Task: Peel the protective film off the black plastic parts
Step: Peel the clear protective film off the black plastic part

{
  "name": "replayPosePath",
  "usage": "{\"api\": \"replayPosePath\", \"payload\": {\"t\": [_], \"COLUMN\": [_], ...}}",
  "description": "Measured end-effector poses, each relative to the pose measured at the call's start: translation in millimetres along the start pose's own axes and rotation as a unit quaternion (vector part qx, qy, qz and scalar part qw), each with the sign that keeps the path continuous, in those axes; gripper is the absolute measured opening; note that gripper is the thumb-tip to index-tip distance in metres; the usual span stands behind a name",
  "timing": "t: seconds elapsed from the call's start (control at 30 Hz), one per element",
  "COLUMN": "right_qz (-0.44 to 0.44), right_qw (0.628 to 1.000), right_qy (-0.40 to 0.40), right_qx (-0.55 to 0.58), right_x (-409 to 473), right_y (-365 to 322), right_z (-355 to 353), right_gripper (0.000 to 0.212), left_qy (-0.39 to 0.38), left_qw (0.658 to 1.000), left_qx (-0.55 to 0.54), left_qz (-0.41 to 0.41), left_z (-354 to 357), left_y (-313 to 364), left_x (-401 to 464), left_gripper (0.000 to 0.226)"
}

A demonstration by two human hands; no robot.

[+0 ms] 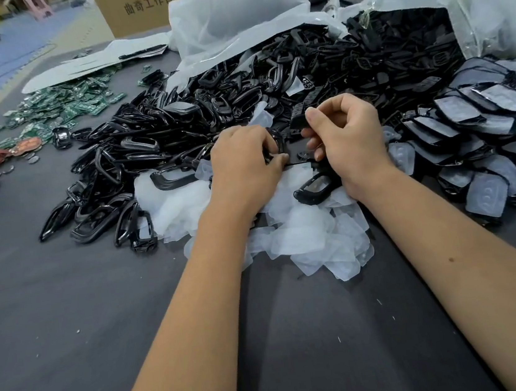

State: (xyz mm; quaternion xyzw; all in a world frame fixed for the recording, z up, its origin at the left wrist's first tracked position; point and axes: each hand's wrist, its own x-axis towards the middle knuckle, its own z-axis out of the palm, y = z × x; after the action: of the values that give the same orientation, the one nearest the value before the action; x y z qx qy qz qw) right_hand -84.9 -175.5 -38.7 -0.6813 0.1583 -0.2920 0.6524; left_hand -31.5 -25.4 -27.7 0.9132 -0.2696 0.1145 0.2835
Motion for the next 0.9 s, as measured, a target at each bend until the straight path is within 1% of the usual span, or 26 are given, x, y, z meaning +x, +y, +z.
{"api": "replayPosePath", "payload": {"t": [0.07, 0.17, 0.23, 0.33, 0.37, 0.4, 0.47, 0.5, 0.53, 0.6, 0.67, 0.73, 0.77, 0.83, 0.9], "right_qz": [0.005, 0.013, 0.022, 0.035, 0.038, 0.04, 0.036, 0.027, 0.016, -0.002, -0.012, -0.017, -0.018, -0.018, -0.013], "right_qw": [1.0, 0.999, 0.998, 0.996, 0.996, 0.996, 0.996, 0.997, 0.997, 0.998, 0.997, 0.996, 0.996, 0.995, 0.995], "right_qy": [0.003, 0.0, -0.002, 0.0, 0.001, 0.0, -0.007, -0.011, -0.016, -0.022, -0.023, -0.024, -0.025, -0.023, -0.017], "right_qx": [0.018, 0.041, 0.059, 0.078, 0.08, 0.081, 0.076, 0.072, 0.069, 0.066, 0.071, 0.083, 0.088, 0.094, 0.1], "right_x": [0.1, -0.2, -0.5, -0.3, -0.3, -0.2, -0.4, -1.1, -1.9, -3.5, -4.9, -6.3, -6.5, -7.0, -7.1], "right_y": [-0.8, -2.7, -3.9, -4.9, -5.0, -5.0, -4.7, -4.8, -5.0, -5.6, -6.4, -7.2, -7.7, -8.1, -8.4], "right_z": [-0.2, -1.0, -1.7, -2.2, -2.4, -2.7, -3.7, -4.2, -4.5, -4.6, -5.2, -5.7, -6.0, -5.7, -4.9], "right_gripper": [0.012, 0.012, 0.013, 0.014, 0.015, 0.016, 0.019, 0.02, 0.019, 0.017, 0.014, 0.013, 0.012, 0.012, 0.011], "left_qy": [-0.001, 0.018, 0.056, 0.134, 0.154, 0.166, 0.161, 0.148, 0.133, 0.125, 0.138, 0.146, 0.147, 0.149, 0.141], "left_qw": [1.0, 0.999, 0.997, 0.981, 0.974, 0.97, 0.971, 0.975, 0.978, 0.975, 0.965, 0.955, 0.95, 0.94, 0.926], "left_qx": [-0.026, -0.029, -0.054, -0.139, -0.163, -0.178, -0.176, -0.167, -0.162, -0.181, -0.217, -0.246, -0.259, -0.279, -0.314], "left_qz": [0.004, 0.023, 0.011, -0.016, -0.016, -0.015, -0.008, -0.008, -0.013, -0.039, -0.059, -0.078, -0.093, -0.124, -0.152], "left_z": [-3.0, -4.6, -5.4, -11.6, -14.5, -17.0, -19.5, -20.0, -20.2, -19.2, -17.6, -17.2, -17.0, -15.0, -13.5], "left_y": [-1.0, 2.3, 3.3, 4.4, 4.7, 4.3, 2.2, 1.8, 2.2, 3.5, 6.9, 11.4, 13.2, 13.4, 13.5], "left_x": [-0.9, -3.2, -3.7, -4.0, -4.5, -4.4, -3.1, -2.3, -1.3, -0.1, -1.2, -2.1, -1.0, 2.5, 3.4], "left_gripper": [0.02, 0.022, 0.021, 0.025, 0.033, 0.045, 0.07, 0.073, 0.069, 0.048, 0.028, 0.013, 0.013, 0.023, 0.024]}}
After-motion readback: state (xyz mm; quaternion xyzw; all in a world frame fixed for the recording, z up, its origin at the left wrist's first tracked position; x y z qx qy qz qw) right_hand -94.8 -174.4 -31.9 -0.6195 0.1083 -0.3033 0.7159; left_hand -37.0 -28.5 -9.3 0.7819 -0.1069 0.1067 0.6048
